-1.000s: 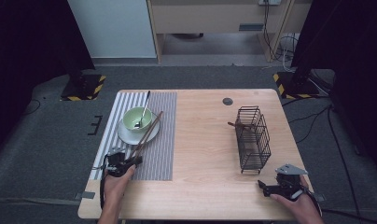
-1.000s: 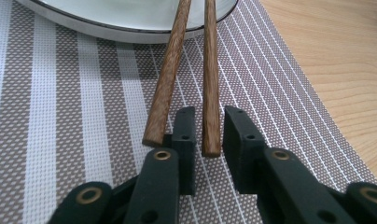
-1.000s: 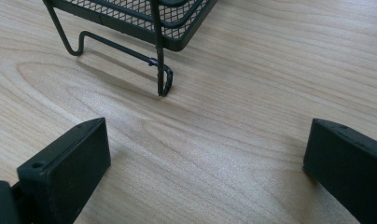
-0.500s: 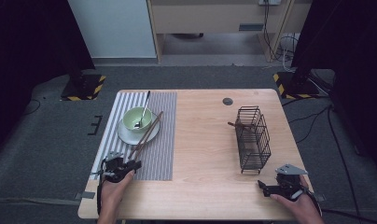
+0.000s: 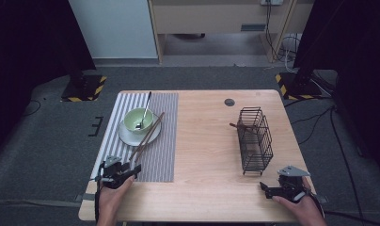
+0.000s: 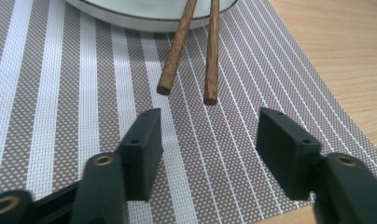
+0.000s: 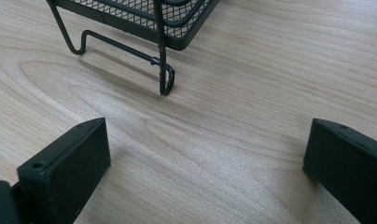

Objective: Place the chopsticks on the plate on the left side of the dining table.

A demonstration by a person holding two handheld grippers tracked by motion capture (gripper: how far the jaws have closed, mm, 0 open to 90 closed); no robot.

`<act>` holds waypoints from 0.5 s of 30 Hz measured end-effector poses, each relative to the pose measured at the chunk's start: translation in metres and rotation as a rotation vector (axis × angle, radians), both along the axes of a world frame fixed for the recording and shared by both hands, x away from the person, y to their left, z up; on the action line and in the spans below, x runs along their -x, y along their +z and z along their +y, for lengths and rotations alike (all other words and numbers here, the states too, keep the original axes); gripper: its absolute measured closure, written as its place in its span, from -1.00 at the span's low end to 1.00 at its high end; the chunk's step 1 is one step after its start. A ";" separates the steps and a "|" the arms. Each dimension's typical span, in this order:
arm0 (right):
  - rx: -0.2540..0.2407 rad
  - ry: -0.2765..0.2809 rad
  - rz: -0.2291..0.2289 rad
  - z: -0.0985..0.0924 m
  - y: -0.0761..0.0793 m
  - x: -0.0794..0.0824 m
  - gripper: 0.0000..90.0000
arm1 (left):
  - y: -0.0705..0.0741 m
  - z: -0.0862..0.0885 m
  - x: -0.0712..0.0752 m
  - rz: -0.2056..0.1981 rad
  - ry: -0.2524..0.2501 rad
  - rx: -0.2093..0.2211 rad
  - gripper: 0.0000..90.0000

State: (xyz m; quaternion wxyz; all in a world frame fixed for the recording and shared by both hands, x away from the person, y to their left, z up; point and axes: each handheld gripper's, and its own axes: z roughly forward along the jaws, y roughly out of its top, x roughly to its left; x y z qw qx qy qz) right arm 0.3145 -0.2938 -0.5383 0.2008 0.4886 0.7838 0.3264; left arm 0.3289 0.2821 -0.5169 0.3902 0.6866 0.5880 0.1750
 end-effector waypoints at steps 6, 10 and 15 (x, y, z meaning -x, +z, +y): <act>0.000 0.000 0.000 0.000 0.000 0.000 -0.99 | 0.005 0.003 -0.004 -0.043 0.005 -0.025 -0.34; 0.000 0.000 0.000 0.000 0.000 0.000 -0.99 | 0.008 0.007 -0.011 -0.059 0.015 0.006 -0.40; 0.000 0.001 0.000 0.000 0.000 0.000 -0.99 | 0.016 0.007 -0.023 -0.083 0.018 0.011 -0.46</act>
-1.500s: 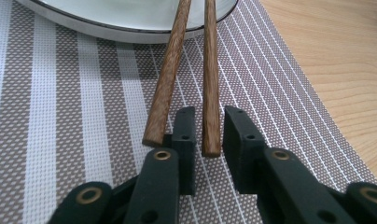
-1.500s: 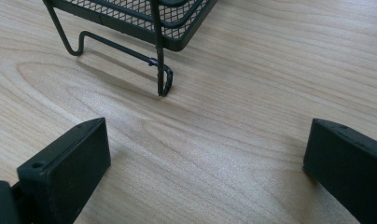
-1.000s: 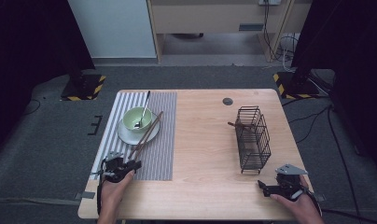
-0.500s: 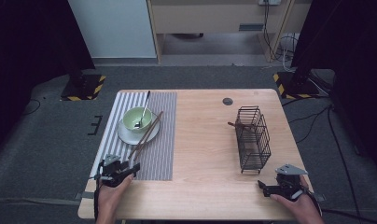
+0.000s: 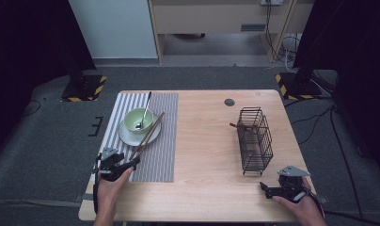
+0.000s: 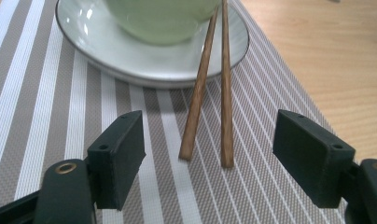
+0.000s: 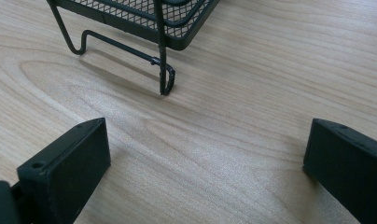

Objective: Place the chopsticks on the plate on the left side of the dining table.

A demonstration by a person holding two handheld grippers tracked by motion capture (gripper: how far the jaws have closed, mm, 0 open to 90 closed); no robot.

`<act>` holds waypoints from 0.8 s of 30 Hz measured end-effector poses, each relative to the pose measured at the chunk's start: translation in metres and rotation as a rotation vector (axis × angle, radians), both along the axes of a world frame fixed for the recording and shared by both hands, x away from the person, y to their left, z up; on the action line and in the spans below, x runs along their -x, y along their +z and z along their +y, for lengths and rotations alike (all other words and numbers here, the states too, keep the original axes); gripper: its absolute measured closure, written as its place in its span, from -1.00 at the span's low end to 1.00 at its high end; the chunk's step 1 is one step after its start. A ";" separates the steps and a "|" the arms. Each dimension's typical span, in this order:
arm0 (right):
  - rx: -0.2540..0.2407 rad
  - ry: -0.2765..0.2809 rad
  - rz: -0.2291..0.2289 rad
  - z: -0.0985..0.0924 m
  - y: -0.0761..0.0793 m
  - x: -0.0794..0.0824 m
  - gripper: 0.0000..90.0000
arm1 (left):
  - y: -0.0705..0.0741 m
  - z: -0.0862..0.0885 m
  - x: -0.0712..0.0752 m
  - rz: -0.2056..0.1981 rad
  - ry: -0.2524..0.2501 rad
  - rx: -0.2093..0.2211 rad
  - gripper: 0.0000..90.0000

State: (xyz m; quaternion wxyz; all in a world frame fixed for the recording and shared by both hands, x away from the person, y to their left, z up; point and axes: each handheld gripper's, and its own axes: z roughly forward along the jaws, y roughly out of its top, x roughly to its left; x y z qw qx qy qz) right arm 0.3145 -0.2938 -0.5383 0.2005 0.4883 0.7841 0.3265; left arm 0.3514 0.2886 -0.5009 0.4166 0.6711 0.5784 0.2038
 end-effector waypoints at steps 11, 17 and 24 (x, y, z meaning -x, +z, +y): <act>0.002 0.003 0.000 0.000 0.000 0.000 -0.99 | -0.006 -0.009 -0.024 0.007 -0.009 0.000 -0.47; 0.001 0.003 0.000 0.000 0.000 0.000 -0.99 | -0.014 -0.015 -0.026 0.029 -0.024 -0.064 -0.46; 0.002 0.002 0.000 0.000 0.000 0.000 -0.99 | -0.018 -0.017 -0.026 0.053 -0.008 -0.098 -0.32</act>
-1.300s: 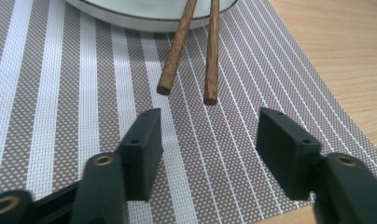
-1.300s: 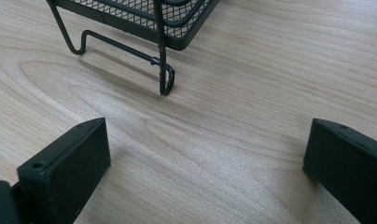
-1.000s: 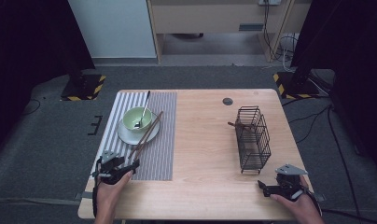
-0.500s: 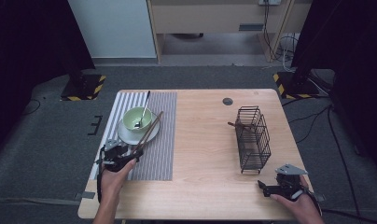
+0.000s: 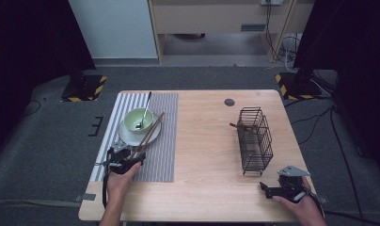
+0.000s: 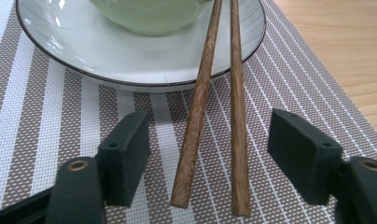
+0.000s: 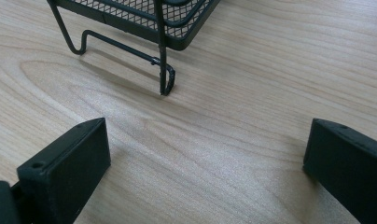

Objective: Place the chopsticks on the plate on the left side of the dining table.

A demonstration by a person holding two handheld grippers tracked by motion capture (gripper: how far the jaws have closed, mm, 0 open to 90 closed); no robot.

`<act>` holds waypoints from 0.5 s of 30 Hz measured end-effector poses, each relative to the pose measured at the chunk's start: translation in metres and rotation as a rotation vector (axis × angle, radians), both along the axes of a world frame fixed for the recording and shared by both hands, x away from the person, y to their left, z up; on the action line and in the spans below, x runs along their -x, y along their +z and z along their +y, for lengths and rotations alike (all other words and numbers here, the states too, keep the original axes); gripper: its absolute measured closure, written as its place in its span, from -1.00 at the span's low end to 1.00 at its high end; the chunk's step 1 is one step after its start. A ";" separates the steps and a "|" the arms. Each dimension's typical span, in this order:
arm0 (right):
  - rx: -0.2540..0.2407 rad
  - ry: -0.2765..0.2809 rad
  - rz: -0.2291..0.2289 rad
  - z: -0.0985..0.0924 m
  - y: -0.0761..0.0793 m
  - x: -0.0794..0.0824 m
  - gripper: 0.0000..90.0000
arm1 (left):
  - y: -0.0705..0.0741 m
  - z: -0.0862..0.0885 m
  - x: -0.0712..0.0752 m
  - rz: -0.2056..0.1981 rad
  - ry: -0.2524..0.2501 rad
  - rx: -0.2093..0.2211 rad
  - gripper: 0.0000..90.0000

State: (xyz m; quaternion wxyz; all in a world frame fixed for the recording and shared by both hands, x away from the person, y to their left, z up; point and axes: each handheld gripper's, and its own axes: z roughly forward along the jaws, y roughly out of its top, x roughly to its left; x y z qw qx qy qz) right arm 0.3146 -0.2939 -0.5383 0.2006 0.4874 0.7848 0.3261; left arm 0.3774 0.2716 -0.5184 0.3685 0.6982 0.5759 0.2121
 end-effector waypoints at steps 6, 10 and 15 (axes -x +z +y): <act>0.000 0.000 0.000 0.000 0.000 0.000 -0.99 | -0.001 -0.003 -0.001 0.004 0.004 -0.017 -0.19; 0.000 0.000 0.000 0.000 0.000 0.000 -0.99 | -0.001 -0.003 -0.001 0.013 0.003 -0.023 -0.10; 0.000 0.001 0.000 0.000 0.000 0.000 -0.99 | -0.003 -0.003 -0.002 0.021 0.006 -0.042 0.06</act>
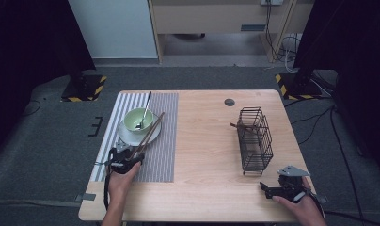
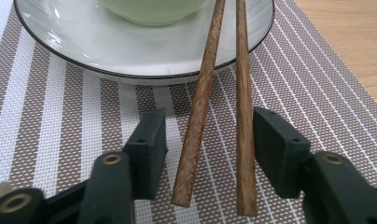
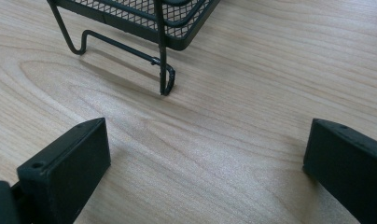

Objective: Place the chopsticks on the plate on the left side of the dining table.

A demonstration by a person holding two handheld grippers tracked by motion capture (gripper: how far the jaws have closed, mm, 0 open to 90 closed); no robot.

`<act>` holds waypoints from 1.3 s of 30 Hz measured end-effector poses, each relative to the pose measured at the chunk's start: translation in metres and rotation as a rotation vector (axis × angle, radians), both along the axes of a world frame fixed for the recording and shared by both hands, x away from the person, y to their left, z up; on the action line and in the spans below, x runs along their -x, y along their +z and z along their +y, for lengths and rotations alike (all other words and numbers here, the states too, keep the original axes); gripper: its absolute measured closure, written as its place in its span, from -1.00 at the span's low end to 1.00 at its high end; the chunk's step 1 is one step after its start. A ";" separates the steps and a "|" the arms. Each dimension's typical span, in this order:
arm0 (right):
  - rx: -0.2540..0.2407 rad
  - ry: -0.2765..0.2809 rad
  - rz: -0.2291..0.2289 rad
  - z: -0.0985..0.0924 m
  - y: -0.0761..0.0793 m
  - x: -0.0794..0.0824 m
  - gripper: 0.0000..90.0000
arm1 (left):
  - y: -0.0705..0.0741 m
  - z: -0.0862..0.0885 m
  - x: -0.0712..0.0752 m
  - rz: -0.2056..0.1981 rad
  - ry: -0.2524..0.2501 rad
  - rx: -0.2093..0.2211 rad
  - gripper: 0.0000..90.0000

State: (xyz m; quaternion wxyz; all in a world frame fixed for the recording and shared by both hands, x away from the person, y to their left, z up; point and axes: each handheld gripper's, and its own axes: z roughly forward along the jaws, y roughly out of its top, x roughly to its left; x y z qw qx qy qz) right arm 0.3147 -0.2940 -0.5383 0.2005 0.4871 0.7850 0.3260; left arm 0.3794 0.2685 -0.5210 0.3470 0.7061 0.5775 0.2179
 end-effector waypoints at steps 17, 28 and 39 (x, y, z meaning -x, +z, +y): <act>0.000 0.000 0.000 0.000 0.000 0.000 -0.99 | 0.002 0.001 0.000 0.003 -0.005 0.004 0.58; -0.001 0.000 0.001 0.000 0.000 0.000 -0.99 | 0.002 0.002 0.007 -0.004 -0.004 -0.039 0.03; 0.000 0.001 0.002 0.000 0.000 0.001 -0.99 | -0.001 0.009 0.007 -0.004 0.013 -0.086 -0.03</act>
